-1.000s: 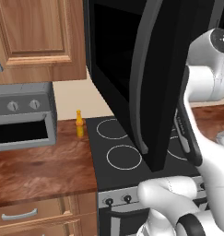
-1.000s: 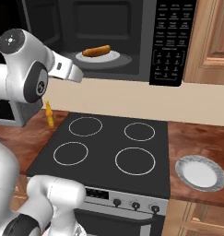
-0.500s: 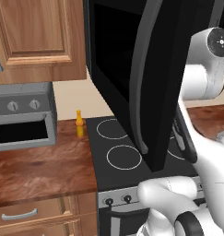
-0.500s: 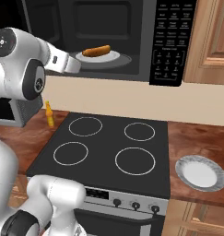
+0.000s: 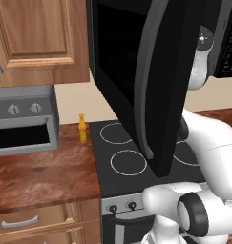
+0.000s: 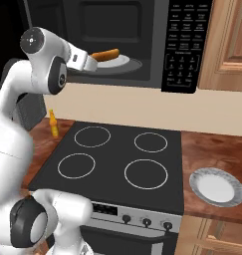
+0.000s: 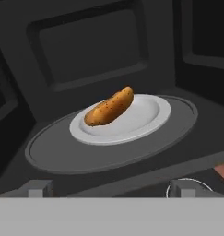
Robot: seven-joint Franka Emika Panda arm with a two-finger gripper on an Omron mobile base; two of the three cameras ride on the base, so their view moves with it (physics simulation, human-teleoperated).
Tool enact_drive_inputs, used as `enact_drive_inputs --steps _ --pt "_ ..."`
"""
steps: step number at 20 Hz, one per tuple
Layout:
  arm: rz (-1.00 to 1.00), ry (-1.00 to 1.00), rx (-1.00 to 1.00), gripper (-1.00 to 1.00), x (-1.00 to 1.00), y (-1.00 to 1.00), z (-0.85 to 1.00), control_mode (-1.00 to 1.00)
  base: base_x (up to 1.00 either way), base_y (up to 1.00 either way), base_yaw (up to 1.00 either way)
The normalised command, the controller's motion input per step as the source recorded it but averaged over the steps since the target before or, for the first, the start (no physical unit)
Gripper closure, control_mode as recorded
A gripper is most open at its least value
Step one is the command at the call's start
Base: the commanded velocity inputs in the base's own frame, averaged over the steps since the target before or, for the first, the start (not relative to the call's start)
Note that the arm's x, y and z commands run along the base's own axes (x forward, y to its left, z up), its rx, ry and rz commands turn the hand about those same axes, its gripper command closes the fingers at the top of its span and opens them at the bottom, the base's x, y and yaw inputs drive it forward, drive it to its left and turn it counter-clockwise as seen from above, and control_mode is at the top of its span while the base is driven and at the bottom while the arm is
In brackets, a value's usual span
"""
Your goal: Pick the hotdog bun from the microwave and place it on plate located on the counter.
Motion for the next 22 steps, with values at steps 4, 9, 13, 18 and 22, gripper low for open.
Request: enact_drive_inputs --steps 4,9,13,18,22 --pt "0.0 0.05 0.0 -1.0 0.95 0.0 0.0 -1.0 0.0 0.0 0.0" --pt "0.0 0.09 0.02 -1.0 0.93 0.0 0.0 -1.0 0.0 0.0 0.0" --pt "0.0 0.03 0.04 -1.0 0.72 0.0 -0.01 -1.0 0.0 0.0 0.0" --pt "0.0 0.01 0.01 -1.0 0.47 0.0 -0.13 -1.0 0.0 0.0 0.0" --pt "0.0 0.0 0.0 -1.0 0.39 0.0 -0.28 -1.0 0.0 0.0 0.0"
